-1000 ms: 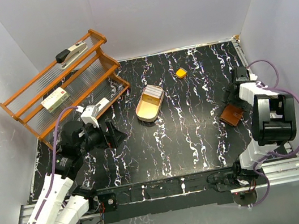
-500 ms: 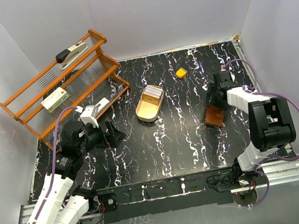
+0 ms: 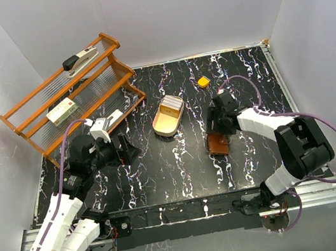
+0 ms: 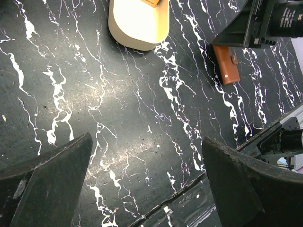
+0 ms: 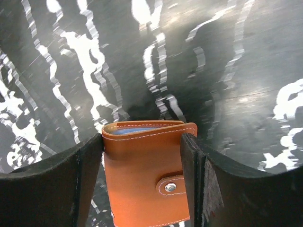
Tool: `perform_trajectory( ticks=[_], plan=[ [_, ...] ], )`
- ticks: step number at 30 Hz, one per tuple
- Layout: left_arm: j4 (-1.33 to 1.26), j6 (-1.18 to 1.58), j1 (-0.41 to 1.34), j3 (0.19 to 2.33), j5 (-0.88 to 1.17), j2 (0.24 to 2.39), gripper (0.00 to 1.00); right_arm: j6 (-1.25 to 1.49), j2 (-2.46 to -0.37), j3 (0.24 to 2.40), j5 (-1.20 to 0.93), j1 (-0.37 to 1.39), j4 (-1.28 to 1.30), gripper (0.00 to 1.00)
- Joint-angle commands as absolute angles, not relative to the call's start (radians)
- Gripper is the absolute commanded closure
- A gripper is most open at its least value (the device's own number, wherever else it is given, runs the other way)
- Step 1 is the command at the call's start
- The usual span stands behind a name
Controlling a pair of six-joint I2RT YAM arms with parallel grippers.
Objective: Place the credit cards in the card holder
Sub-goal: Move the card holder to the center of the board.
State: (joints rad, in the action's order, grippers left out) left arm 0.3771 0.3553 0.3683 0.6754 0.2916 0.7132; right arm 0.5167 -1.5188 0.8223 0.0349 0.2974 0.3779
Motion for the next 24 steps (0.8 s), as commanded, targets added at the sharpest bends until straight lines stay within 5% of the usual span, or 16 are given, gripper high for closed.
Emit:
perform_trajectory(
  ticks=[1, 11, 24],
  plan=[
    [0.403, 0.348, 0.362, 0.715, 0.276, 0.716, 0.01, 0.614, -1.536, 0.774, -0.016, 0.44, 0.408, 0.39],
    [0.405, 0.35, 0.362, 0.712, 0.257, 0.713, 0.01, 0.728, -1.599, 0.892, 0.038, 0.739, 0.454, 0.38],
    [0.405, 0.347, 0.362, 0.713, 0.245, 0.706, 0.01, 0.647, -1.446, 0.947, 0.164, 0.758, 0.671, 0.38]
  ],
)
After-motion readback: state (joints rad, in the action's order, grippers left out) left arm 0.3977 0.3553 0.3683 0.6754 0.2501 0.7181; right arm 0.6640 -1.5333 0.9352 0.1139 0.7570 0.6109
